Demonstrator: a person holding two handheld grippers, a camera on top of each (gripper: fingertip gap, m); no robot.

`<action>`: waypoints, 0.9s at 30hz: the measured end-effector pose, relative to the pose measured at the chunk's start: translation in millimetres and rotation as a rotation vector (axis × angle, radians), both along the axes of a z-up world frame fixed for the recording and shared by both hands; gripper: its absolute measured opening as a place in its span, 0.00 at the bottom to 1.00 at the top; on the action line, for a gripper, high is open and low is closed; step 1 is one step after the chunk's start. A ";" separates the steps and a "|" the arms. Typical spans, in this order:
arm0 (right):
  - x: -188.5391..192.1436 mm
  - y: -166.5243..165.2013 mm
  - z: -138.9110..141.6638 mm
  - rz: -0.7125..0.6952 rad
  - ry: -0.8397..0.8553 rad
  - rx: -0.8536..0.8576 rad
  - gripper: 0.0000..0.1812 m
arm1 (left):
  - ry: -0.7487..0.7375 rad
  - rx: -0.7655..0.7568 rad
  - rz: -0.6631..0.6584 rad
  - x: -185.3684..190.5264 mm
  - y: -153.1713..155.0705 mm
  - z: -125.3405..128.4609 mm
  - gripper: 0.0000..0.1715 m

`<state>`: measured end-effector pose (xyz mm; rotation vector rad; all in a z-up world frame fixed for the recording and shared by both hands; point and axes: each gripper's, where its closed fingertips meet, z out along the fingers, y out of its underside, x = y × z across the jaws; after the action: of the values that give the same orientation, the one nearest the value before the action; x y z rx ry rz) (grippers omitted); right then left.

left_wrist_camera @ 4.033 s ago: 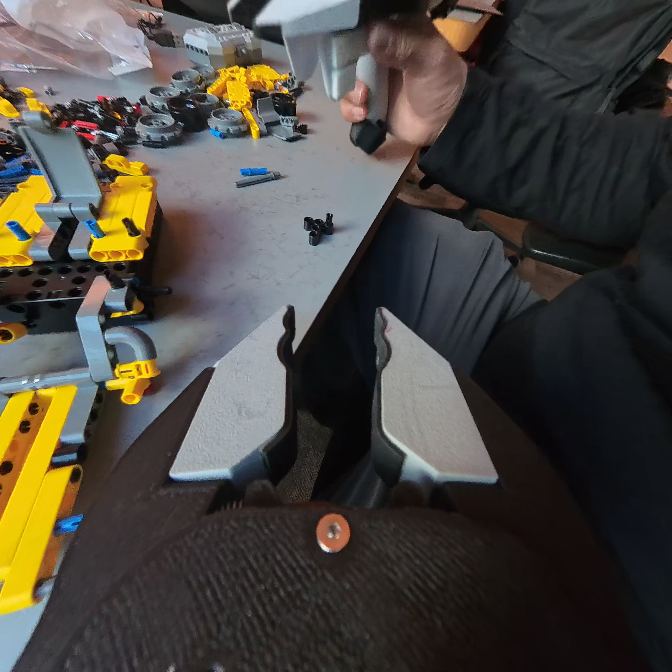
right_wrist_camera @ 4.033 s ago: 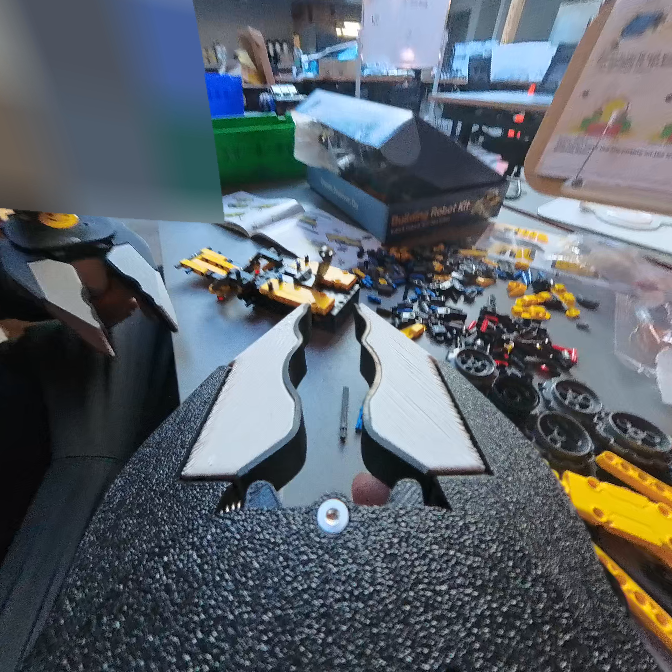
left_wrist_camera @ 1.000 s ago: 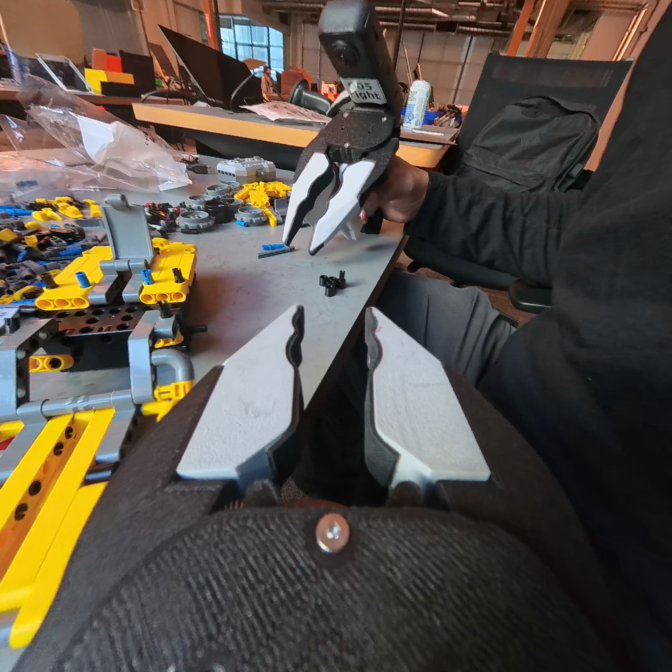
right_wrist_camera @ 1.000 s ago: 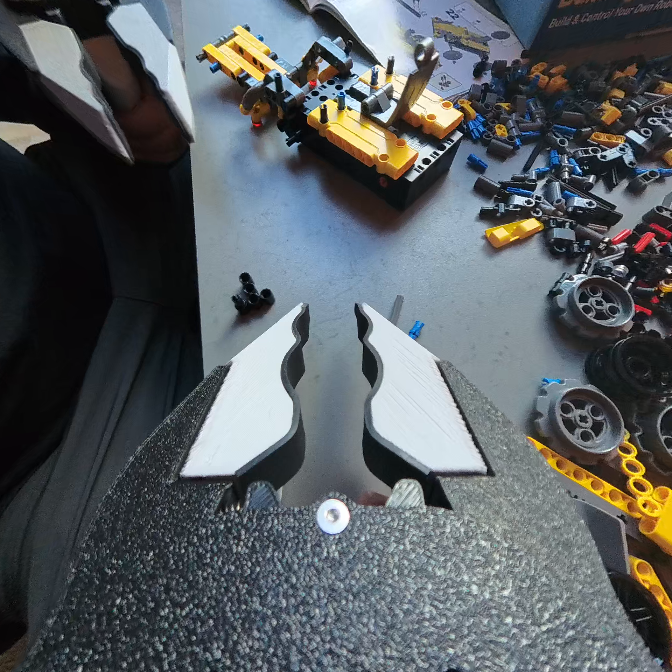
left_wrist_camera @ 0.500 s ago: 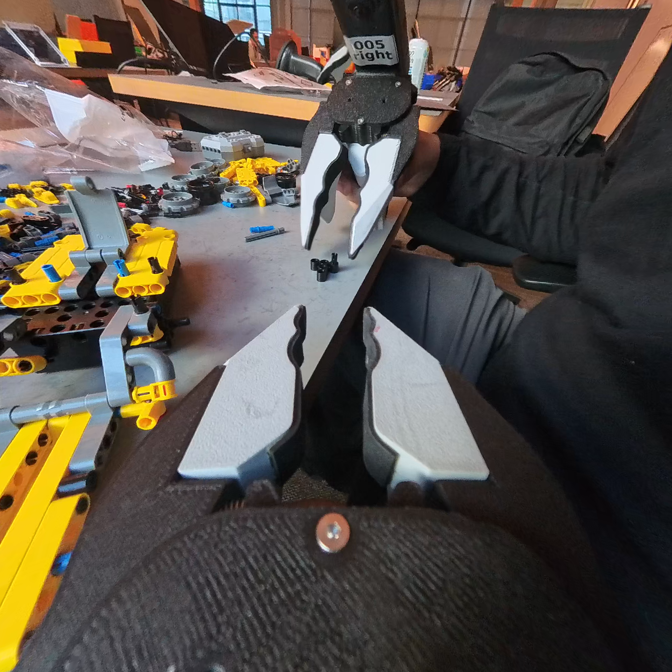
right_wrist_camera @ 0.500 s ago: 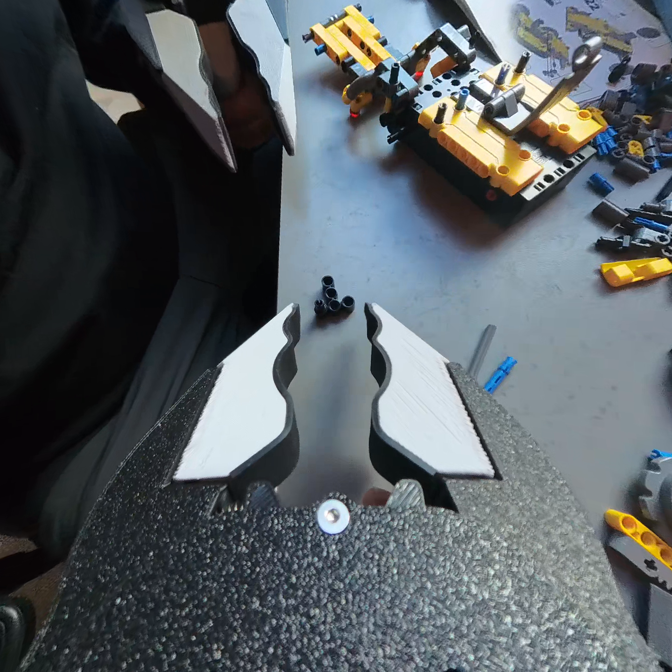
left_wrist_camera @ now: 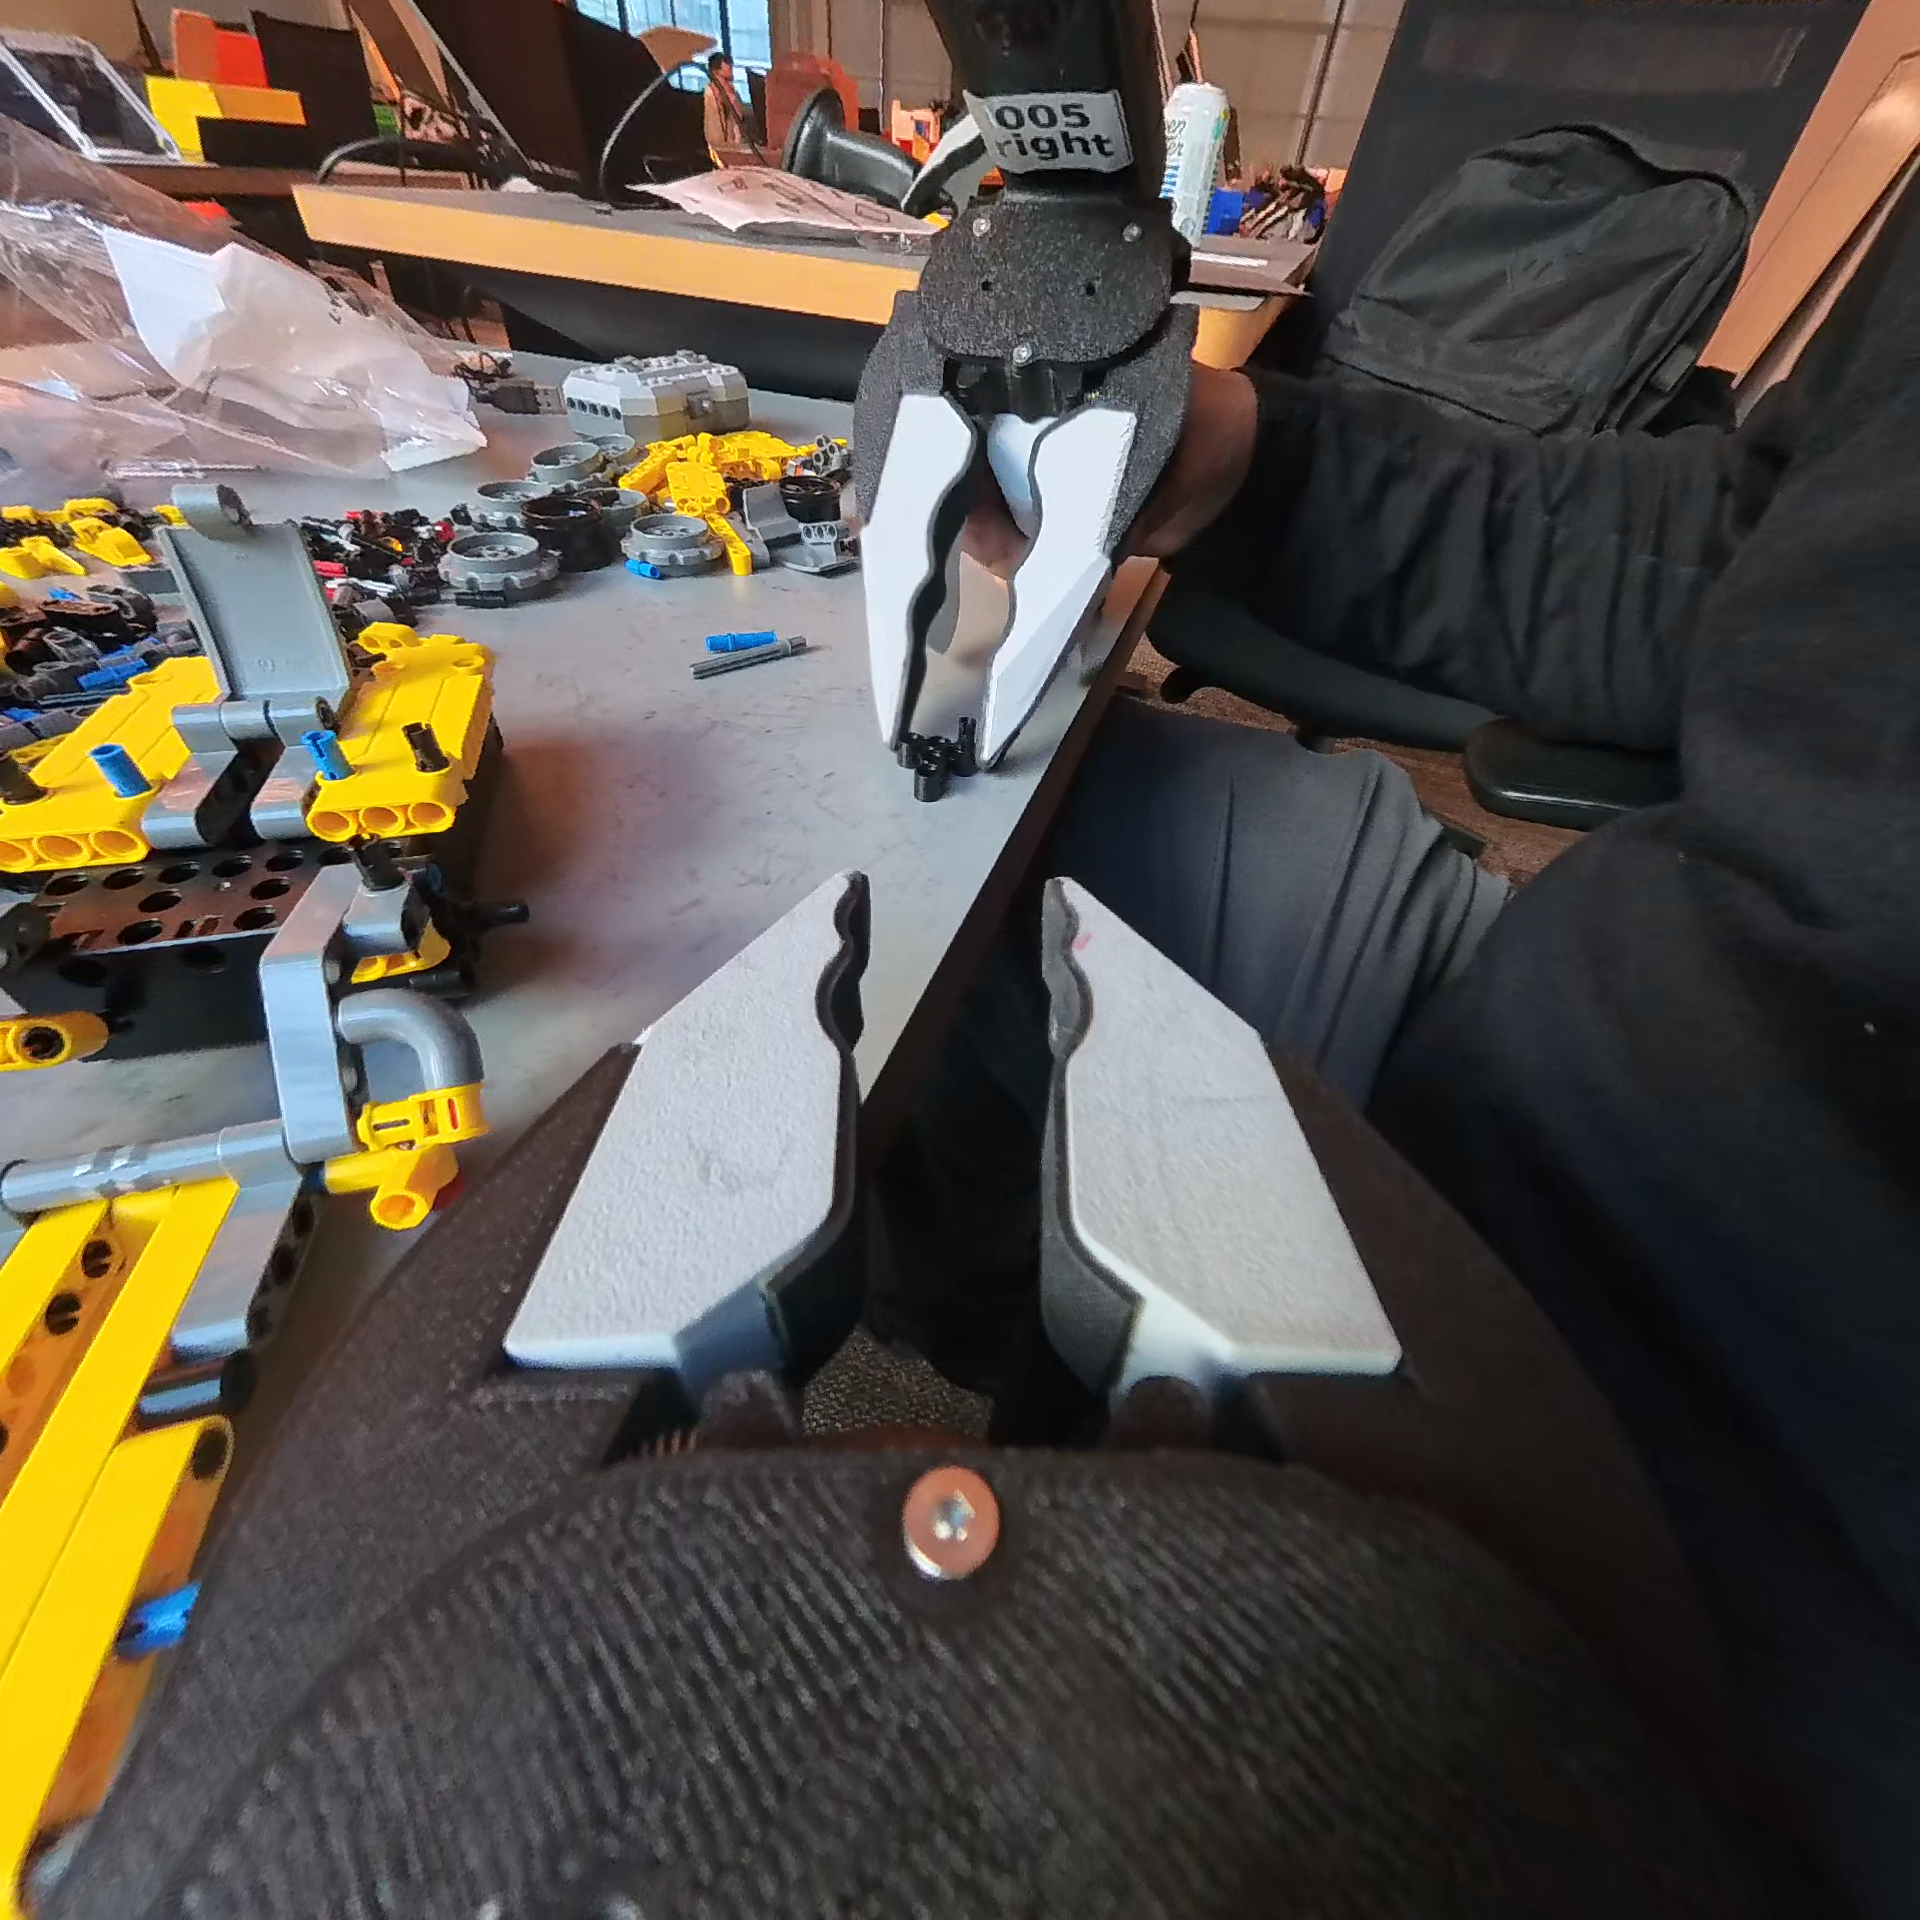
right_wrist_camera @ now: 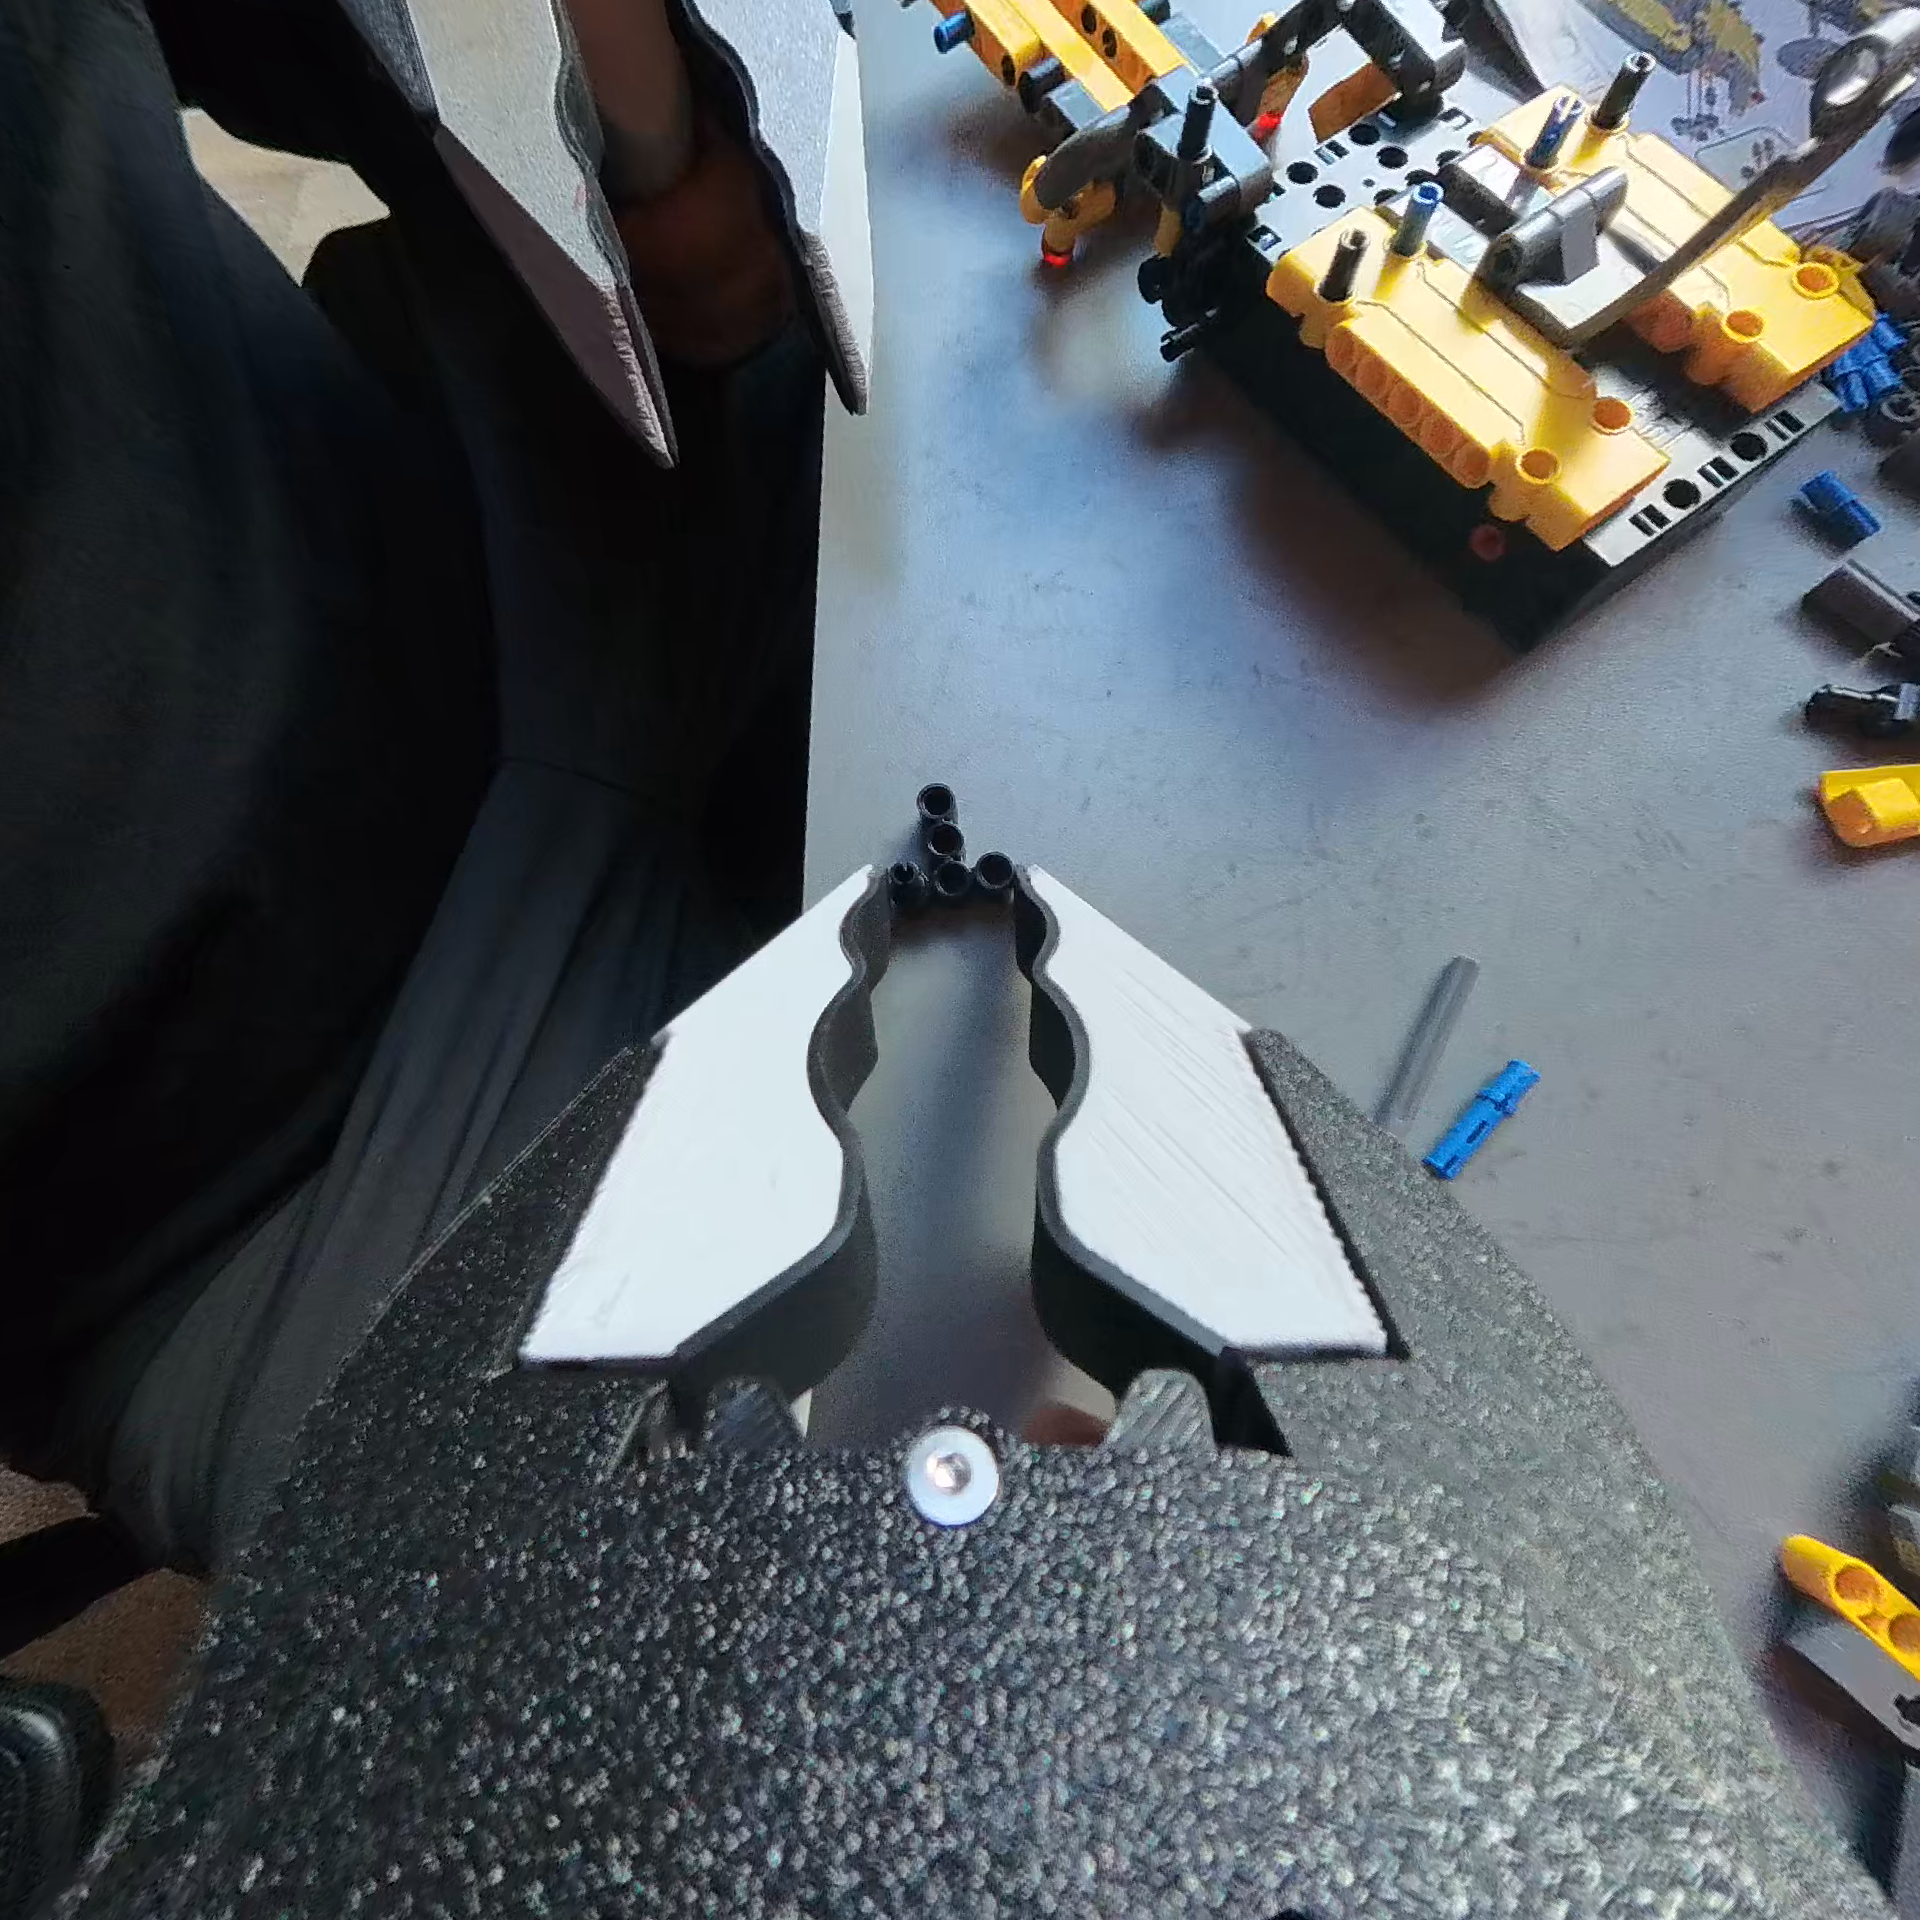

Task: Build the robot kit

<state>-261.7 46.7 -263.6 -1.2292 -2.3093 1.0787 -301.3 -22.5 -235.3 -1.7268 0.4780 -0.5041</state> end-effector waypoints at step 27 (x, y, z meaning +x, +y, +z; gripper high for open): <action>-0.1 -0.4 3.2 0.002 -0.010 -0.051 0.13 | 0.001 -0.002 0.000 0.1 0.6 -0.4 0.17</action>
<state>-261.7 46.2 -260.4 -1.2534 -2.3046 1.1412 -301.2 -21.9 -235.7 -1.7291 0.4782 -0.5034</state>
